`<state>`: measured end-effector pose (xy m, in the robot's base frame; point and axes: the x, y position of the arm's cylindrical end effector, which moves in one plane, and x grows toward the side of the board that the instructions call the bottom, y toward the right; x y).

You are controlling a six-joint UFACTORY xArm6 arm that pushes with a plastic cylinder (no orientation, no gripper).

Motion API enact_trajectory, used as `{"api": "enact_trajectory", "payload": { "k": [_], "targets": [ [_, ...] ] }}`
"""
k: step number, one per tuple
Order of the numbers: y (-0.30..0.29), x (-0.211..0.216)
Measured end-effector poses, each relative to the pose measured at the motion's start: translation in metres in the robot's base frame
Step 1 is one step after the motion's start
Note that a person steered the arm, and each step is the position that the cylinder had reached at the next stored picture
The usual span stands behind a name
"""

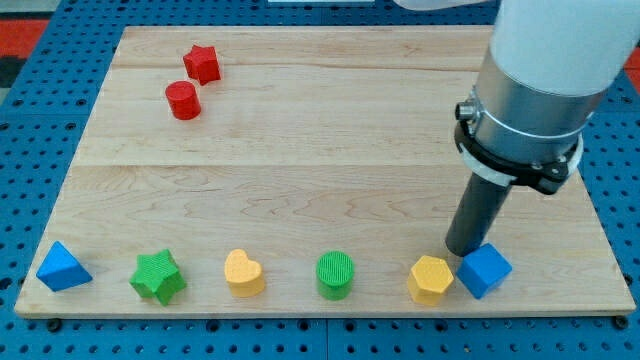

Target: Push the red circle left to the green star

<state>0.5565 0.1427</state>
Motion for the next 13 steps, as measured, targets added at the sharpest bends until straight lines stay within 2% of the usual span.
{"api": "enact_trajectory", "payload": {
  "k": [2,3,4,5,8,9,10,11,12,13],
  "targets": [
    [0.024,0.012],
    [0.024,0.0],
    [0.0,-0.03],
    [-0.053,-0.049],
    [-0.253,-0.06],
    [-0.318,-0.082],
    [-0.36,-0.111],
    [-0.364,-0.168],
    [-0.367,-0.206],
    [-0.333,-0.215]
  ]
}}
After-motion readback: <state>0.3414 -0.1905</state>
